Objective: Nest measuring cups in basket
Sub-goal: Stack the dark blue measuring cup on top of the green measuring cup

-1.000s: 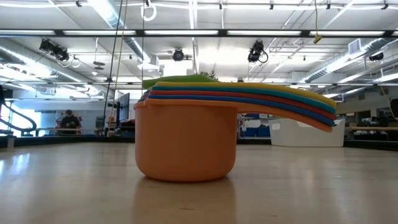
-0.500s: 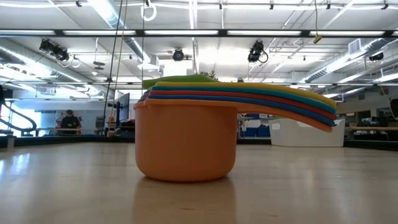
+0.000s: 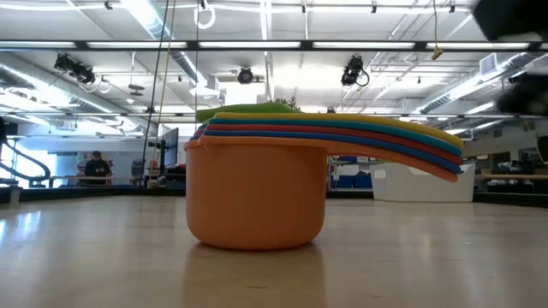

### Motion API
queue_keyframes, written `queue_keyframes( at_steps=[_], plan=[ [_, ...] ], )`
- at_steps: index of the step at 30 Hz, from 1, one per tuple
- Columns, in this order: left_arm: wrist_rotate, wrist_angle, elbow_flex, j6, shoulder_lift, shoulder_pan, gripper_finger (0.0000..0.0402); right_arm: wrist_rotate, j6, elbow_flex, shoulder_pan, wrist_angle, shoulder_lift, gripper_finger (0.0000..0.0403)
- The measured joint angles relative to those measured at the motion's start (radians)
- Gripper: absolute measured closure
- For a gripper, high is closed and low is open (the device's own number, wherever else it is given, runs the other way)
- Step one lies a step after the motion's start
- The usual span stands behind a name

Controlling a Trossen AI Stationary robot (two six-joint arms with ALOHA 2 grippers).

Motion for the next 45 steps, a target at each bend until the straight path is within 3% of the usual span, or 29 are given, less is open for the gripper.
queue_keyframes(
  at_steps=[6,11,17,25,29,37,42,45],
  plan=[
    [-0.038,-0.017,0.000,0.006,-0.049,-0.001,0.0306,0.096,-0.193,0.218,-0.083,-0.230,-0.002,0.0391],
    [-0.091,-0.063,0.000,-0.025,-0.121,-0.002,0.0306,0.155,-0.276,0.346,-0.163,-0.319,-0.003,0.0391],
    [-0.101,-0.153,0.000,-0.027,-0.215,-0.013,0.0306,0.164,-0.309,0.431,-0.249,-0.306,-0.003,0.0391],
    [-0.107,-0.344,0.000,-0.104,-0.321,-0.048,0.0306,0.161,-0.268,0.445,-0.325,-0.150,0.013,0.0391],
    [-0.107,-0.352,-0.003,-0.134,-0.370,-0.063,0.0306,0.117,-0.267,0.445,-0.346,-0.096,0.061,0.0391],
    [-0.133,-0.351,-0.003,-0.161,-0.420,-0.070,0.0306,0.018,-0.294,0.506,-0.365,-0.125,0.189,0.0391],
    [-0.127,-0.350,-0.016,-0.208,-0.409,-0.071,0.0306,0.014,-0.373,0.609,-0.366,-0.188,0.245,0.0391],
    [-0.117,-0.349,-0.085,-0.266,-0.406,-0.084,0.0306,0.036,-0.415,0.648,-0.366,-0.241,0.240,0.0391]
  ],
)
